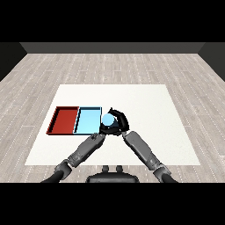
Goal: Pick the blue can and put it in the blue box
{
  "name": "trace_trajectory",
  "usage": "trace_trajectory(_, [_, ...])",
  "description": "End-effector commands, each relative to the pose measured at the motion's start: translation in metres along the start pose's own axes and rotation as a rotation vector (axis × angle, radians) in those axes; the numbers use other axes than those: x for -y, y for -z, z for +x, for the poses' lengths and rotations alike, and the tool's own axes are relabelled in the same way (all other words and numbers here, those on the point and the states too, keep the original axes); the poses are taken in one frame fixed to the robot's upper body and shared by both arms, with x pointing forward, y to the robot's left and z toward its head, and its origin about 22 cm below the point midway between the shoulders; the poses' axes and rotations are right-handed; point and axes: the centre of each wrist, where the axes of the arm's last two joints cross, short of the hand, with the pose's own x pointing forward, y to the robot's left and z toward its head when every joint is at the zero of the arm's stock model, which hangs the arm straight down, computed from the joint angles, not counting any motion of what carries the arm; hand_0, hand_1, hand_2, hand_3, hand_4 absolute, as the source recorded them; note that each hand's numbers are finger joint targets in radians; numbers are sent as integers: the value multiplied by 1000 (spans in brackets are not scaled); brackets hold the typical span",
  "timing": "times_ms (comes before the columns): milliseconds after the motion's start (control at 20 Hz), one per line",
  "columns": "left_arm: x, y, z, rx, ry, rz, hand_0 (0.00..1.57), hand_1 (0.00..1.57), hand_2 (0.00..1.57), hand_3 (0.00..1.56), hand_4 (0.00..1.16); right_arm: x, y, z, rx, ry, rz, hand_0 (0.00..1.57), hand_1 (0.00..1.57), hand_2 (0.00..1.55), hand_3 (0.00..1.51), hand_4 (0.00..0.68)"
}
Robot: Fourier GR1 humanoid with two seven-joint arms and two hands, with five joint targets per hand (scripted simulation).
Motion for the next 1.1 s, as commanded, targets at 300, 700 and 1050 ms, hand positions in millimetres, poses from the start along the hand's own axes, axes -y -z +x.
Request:
trace_trajectory(300, [21,6,16,-51,53,100,1571,1571,1559,1463,1125,-14,-1,-4,-12,54,-4,1419,1419,1457,1372,529])
trace_trajectory(700, [9,10,17,-22,57,156,1571,1571,1558,1472,1142,9,-3,6,10,68,23,1425,1425,1464,1376,522])
trace_trajectory(1050, [6,9,9,-19,77,150,1571,1571,1559,1466,1138,-4,3,3,-28,-31,-6,0,0,0,0,0])
